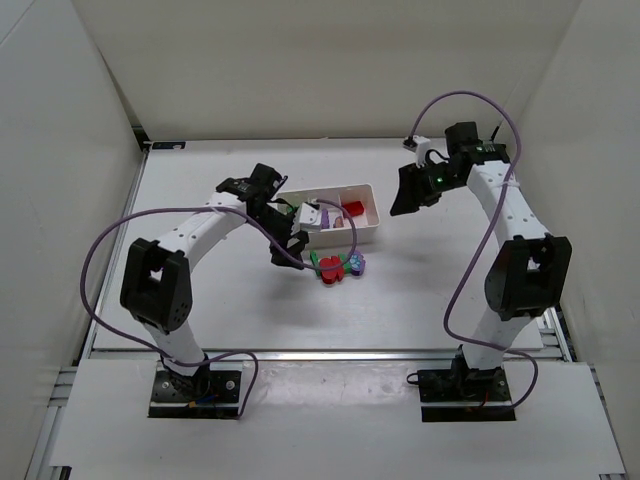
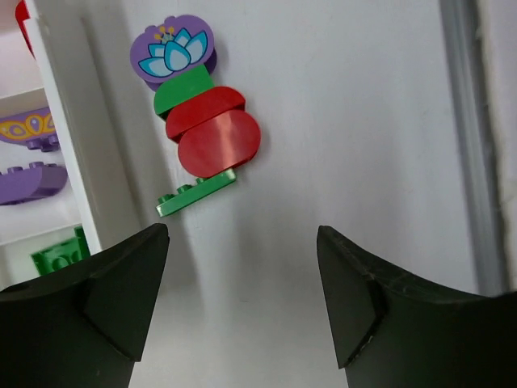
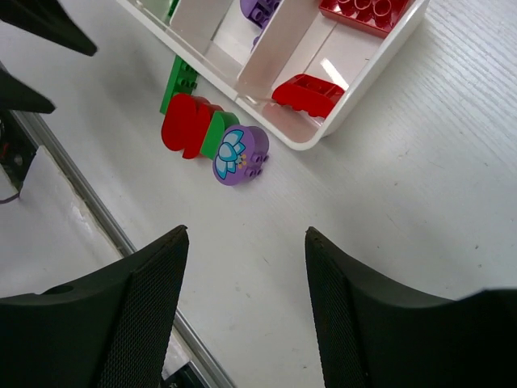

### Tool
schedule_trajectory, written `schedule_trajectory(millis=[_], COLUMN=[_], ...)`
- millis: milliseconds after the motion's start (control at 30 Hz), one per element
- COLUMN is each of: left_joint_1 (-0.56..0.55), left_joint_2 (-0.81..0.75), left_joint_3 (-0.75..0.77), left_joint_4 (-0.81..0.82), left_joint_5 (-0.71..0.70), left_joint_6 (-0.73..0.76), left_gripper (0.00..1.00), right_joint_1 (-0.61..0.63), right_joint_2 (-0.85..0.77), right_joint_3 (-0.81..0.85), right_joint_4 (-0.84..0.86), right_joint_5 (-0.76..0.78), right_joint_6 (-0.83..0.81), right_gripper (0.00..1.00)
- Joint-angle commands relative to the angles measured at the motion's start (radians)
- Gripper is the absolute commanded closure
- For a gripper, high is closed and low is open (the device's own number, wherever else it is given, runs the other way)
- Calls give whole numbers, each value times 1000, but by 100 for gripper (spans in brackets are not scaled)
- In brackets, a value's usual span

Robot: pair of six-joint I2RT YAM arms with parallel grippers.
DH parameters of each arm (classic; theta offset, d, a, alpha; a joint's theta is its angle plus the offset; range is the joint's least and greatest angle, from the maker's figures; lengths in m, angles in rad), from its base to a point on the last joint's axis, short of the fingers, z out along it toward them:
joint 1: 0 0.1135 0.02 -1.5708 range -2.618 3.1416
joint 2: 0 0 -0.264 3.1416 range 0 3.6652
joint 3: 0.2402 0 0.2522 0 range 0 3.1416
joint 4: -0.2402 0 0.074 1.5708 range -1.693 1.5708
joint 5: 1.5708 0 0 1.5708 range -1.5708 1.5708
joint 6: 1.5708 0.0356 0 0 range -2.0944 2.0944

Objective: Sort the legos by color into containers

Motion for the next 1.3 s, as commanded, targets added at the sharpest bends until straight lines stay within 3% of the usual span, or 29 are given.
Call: schedule_trajectory(millis=[0, 267, 500, 767, 1267], left_joint_1=[-11, -44, -89, -133, -116], left_joint_2=[29, 63, 36, 94, 241], left_joint_3=[37, 20, -86, -100, 55], left_joint_4=[-28, -107, 98, 207, 97], left_joint_5=[-21, -43, -116, -218, -236], left_joint_6=[258, 568, 592, 602, 627], left_gripper=[16, 21, 23, 24, 25], right_joint_1=[-10, -81, -130, -177, -204], right_joint_2=[-88, -115, -137, -145, -142], right_joint_3=[-21, -52, -85, -96, -95], right_joint_4=[-1, 10, 19, 18, 19], right_joint_5=[-25, -20, -40, -63, -99], right_joint_6=[-12, 17, 43, 55, 66], right_gripper=[36, 36, 36, 36, 36])
